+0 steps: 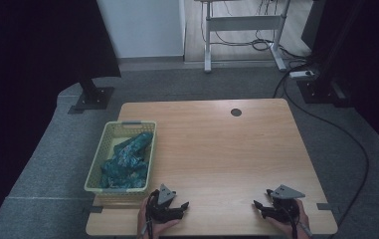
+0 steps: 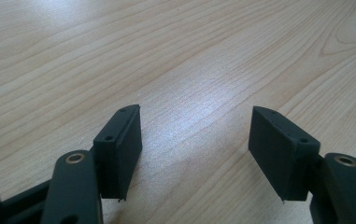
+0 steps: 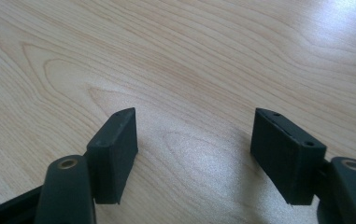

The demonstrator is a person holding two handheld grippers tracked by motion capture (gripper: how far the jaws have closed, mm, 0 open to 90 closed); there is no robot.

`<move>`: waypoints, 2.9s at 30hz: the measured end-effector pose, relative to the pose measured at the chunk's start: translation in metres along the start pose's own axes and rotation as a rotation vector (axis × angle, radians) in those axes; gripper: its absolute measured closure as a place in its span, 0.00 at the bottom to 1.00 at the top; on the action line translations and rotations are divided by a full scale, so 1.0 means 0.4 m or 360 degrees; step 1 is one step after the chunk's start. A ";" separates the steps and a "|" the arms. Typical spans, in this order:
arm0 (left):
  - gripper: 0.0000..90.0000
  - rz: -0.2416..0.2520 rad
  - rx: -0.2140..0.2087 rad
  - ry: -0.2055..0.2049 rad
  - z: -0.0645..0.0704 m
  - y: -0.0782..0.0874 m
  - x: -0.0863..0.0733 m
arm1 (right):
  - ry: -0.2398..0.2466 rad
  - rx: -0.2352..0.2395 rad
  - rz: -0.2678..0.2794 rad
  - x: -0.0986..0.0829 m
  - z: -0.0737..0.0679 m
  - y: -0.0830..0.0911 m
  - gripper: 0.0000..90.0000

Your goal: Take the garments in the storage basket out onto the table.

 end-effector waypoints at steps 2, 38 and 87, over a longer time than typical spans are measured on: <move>0.37 -0.0012 0.0014 -0.0033 0.006 -0.002 0.001 | -0.0002 0.0002 -0.0001 0.001 0.001 -0.001 0.34; 0.33 -0.0013 -0.0029 -0.0037 -0.003 -0.008 0.007 | -0.0023 -0.0023 0.0000 0.003 0.004 -0.004 0.34; 0.37 0.0134 0.0025 -0.0037 0.005 0.087 0.068 | -0.0025 -0.0024 0.0000 0.003 0.004 -0.004 0.34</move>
Point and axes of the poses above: each handheld gripper's, and its own axes: y roughly backward along the jaws, x roughly out of its top, z roughly to its right, the point moved 1 cm from there along -y, roughly forward along the jaws, and after that the axes turned 2 degrees about z, right-handed, at the moved point
